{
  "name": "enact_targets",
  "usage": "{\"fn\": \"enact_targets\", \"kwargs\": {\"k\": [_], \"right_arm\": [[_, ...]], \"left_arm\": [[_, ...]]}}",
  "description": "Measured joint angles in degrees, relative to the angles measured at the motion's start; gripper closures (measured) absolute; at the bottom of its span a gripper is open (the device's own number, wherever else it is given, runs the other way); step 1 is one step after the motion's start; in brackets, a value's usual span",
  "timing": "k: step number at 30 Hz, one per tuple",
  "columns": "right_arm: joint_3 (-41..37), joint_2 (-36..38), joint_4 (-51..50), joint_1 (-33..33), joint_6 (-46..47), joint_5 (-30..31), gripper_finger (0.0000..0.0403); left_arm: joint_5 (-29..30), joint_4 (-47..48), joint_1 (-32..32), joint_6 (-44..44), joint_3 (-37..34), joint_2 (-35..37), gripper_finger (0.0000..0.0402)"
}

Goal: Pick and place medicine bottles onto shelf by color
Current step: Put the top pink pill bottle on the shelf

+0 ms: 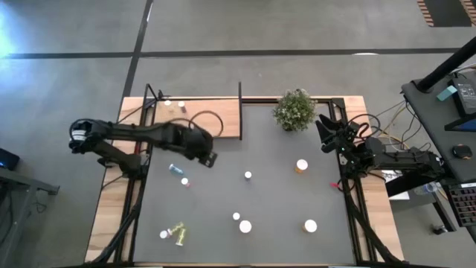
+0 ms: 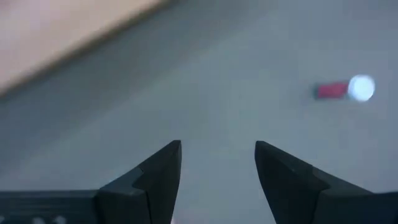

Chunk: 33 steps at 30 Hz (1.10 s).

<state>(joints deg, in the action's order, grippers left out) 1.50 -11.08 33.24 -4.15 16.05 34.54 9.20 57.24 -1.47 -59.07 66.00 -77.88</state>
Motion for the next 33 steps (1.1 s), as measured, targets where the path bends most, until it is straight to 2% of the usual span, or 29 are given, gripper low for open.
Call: {"fn": "enact_targets", "kwargs": {"k": [9,14,19,28,33], "right_arm": [[0.0,-0.01,0.0,0.0,0.0,-0.01,0.0142],[0.0,0.01,0.01,-0.01,0.02,0.01,0.0142],[0.0,0.0,0.01,0.0,0.01,-0.01,0.0142],[0.0,0.01,0.01,-0.01,0.0,0.01,0.0142],[0.0,0.01,0.01,0.0,0.02,0.0,0.0142]], "left_arm": [[-1.47,9.36,11.54,-23.47,0.0,-3.62,0.0213],[-1.95,12.98,16.04,-32.76,0.0,-5.01,0.0214],[-3.1,13.45,17.09,-36.62,-1.32,-5.97,0.0214],[-5.67,5.21,17.09,-39.62,-8.34,-6.06,0.0214],[-5.67,4.65,17.09,-39.69,-9.54,-6.02,0.0214]]}}
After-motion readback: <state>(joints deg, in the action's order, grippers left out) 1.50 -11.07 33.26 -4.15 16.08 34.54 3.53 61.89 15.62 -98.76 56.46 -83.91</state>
